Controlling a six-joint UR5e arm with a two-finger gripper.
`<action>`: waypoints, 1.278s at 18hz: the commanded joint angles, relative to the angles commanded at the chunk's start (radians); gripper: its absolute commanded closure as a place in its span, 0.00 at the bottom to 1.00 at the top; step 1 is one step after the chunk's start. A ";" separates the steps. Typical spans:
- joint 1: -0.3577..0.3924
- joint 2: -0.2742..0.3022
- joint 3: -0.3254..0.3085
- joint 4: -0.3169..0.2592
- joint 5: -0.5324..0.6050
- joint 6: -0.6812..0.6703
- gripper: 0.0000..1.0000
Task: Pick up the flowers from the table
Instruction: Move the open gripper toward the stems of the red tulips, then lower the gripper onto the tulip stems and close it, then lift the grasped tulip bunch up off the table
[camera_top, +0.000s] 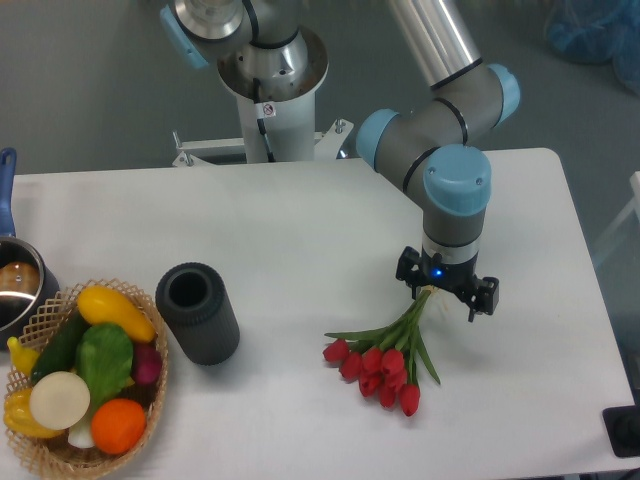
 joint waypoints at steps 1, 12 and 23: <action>-0.020 -0.020 0.005 0.000 0.000 -0.002 0.00; -0.086 -0.060 0.002 -0.009 0.006 -0.006 0.00; -0.081 -0.022 0.041 -0.006 0.051 -0.020 1.00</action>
